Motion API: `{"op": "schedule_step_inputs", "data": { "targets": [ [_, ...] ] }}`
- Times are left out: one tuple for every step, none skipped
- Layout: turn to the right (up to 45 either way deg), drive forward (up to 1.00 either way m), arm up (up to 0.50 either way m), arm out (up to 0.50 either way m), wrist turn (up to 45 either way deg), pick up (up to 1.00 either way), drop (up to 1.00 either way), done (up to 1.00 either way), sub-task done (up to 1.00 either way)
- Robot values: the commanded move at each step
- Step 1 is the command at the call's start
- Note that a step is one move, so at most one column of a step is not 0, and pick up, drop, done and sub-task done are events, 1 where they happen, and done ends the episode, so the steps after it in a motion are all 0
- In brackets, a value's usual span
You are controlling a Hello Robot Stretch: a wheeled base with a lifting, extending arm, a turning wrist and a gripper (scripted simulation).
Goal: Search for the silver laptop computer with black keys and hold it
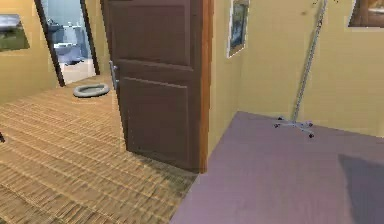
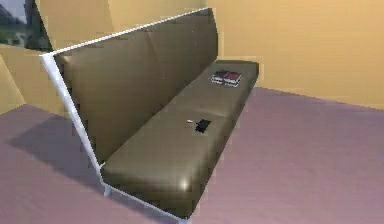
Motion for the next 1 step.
{"op": "schedule_step_inputs", "data": {
  "targets": [
    [-36.0, 0.0, 0.0, 0.0, 0.0, 0.0, 0.0, 0.0, 0.0]
  ]
}}
